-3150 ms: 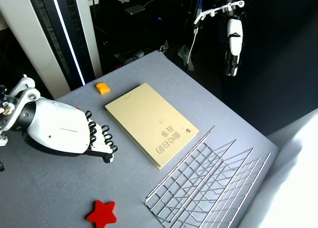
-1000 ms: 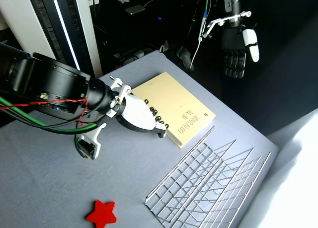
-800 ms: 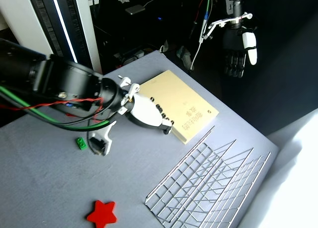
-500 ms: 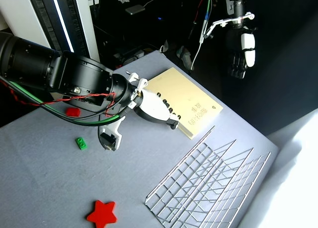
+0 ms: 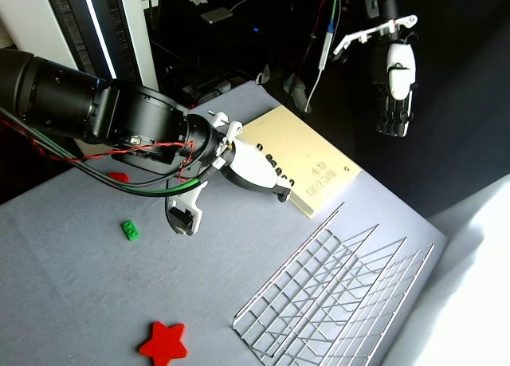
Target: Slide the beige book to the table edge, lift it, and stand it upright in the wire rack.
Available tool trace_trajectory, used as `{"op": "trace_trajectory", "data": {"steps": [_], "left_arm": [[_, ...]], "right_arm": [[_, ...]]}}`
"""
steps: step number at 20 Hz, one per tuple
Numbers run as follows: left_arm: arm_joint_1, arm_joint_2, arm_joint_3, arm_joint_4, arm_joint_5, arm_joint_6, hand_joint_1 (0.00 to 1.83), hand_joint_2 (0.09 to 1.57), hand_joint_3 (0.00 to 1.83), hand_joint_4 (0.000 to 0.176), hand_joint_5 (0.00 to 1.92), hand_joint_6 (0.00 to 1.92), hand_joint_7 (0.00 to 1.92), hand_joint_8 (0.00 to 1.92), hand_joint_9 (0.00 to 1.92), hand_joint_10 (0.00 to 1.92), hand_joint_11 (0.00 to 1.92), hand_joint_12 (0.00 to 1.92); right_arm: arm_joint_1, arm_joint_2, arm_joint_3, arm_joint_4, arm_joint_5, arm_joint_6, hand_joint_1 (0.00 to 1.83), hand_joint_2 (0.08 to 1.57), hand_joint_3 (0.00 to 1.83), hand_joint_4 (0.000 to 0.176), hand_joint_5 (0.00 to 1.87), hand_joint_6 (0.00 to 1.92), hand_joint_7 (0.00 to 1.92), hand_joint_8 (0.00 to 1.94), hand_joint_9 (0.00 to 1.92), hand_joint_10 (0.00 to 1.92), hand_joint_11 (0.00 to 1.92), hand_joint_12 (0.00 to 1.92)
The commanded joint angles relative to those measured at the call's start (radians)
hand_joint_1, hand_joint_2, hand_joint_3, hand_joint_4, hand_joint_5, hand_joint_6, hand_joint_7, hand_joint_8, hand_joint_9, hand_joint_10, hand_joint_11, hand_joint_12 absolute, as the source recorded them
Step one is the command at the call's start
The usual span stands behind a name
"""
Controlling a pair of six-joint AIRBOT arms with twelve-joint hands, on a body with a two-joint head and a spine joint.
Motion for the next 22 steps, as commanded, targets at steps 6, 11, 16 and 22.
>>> {"op": "trace_trajectory", "data": {"steps": [6, 11, 16, 22], "left_arm": [[-0.012, -0.008, 0.030, -0.333, -0.105, 0.406, 0.64, 0.98, 0.00, 0.000, 0.14, 0.00, 0.15, 0.00, 0.14, 0.00, 0.00, 0.42], [-0.029, 0.009, 0.023, -0.644, 0.035, 0.879, 0.77, 1.02, 0.01, 0.000, 0.13, 0.00, 0.13, 0.00, 0.12, 0.00, 0.00, 0.38], [-0.065, 0.005, 0.025, -0.754, 0.157, 1.085, 0.99, 1.01, 0.00, 0.000, 0.16, 0.01, 0.11, 0.00, 0.12, 0.00, 0.00, 0.48], [-0.059, 0.003, 0.034, -0.754, 0.265, 1.132, 1.01, 1.13, 0.01, 0.000, 0.19, 0.00, 0.09, 0.00, 0.10, 0.00, 0.00, 0.36]], "right_arm": [[0.024, -0.028, 0.003, 0.022, -0.075, 0.005, 0.22, 1.17, 0.00, 0.000, 0.26, 0.01, 0.27, 0.00, 0.27, 0.00, 0.00, 0.70], [0.033, -0.064, 0.017, 0.022, -0.075, 0.006, 0.19, 1.17, 0.00, 0.000, 0.26, 0.00, 0.28, 0.00, 0.27, 0.00, 0.00, 0.68], [0.032, -0.083, 0.017, 0.022, -0.071, 0.005, 0.17, 1.18, 0.00, 0.000, 0.26, 0.00, 0.27, 0.00, 0.26, 0.00, 0.00, 0.68], [0.027, -0.083, 0.019, 0.022, -0.078, -0.001, 0.14, 1.18, 0.00, 0.000, 0.26, 0.00, 0.28, 0.00, 0.28, 0.00, 0.00, 0.76]]}}
